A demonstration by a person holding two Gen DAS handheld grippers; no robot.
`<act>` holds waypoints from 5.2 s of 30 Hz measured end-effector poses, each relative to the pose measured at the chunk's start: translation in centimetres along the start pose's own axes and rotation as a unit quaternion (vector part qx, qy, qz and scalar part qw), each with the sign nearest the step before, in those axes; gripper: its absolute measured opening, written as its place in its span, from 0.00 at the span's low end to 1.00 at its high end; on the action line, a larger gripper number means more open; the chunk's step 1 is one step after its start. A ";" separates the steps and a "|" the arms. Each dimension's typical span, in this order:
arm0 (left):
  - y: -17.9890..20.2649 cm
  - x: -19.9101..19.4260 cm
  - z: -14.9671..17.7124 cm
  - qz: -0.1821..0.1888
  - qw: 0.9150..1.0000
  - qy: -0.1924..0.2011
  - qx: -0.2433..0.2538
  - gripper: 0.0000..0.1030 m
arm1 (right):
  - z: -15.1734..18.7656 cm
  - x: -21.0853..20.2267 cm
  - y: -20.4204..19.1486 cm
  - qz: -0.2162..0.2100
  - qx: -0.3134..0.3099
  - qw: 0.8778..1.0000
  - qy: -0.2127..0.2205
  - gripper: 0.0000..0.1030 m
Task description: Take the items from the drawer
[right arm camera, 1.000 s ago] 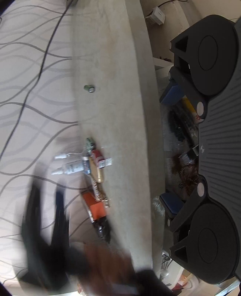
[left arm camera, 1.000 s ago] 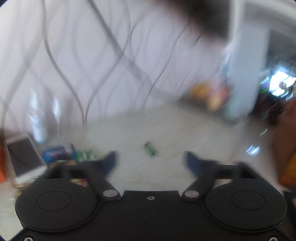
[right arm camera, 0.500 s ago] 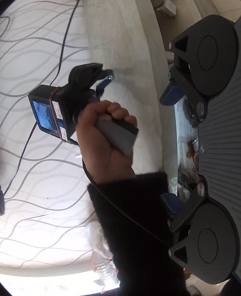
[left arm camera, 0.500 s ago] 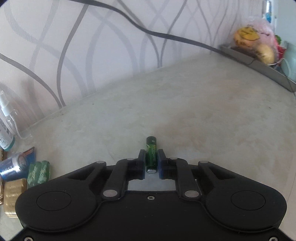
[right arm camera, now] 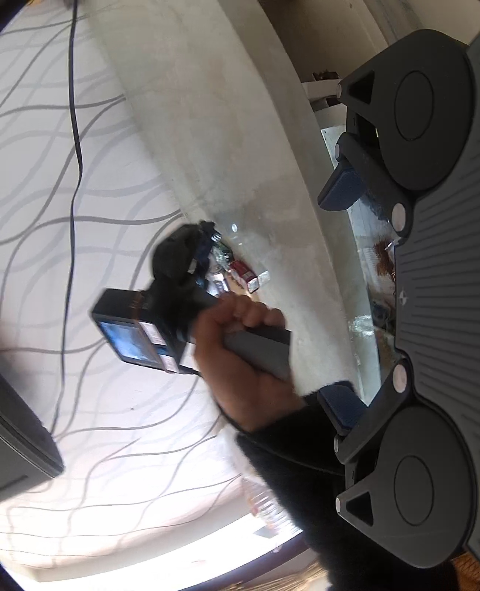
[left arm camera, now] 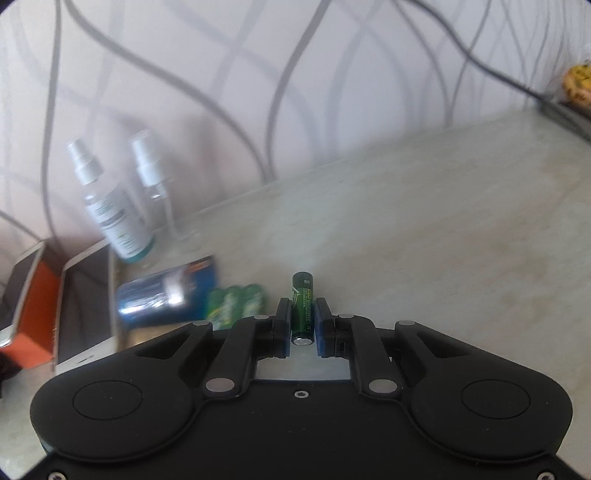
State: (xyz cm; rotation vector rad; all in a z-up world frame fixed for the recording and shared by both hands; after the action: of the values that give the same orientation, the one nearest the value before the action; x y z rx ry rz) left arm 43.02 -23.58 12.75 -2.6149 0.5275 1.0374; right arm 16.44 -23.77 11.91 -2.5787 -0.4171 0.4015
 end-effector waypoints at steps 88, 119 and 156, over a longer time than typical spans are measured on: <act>-16.3 -11.1 27.7 0.015 0.976 -0.160 -0.147 0.98 | 8.2 7.2 -7.8 -0.148 -0.149 0.945 -0.250 1.00; -16.1 -11.6 26.3 -0.115 0.975 -0.175 -0.071 1.00 | 7.5 5.4 -8.8 -0.174 -0.184 0.943 -0.214 1.00; -16.3 -11.3 26.0 -0.134 0.980 -0.148 -0.007 0.05 | 7.2 5.0 -8.6 -0.179 -0.169 0.948 -0.204 1.00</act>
State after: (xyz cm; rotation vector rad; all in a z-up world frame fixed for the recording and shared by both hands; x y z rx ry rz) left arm 26.82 3.55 4.31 -2.3939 0.0947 1.3061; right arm 16.59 -11.75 9.31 -2.6500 -1.1714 0.7886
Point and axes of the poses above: each gripper's, at about its wrist camera, not at the fingertips, and x roughly the way its jaws point, y to its right, z to its underside, the point moved 9 cm from there along x, roughly the way its jaws point, and after that the axes turned 7 degrees about -x, right-handed, at the moved point
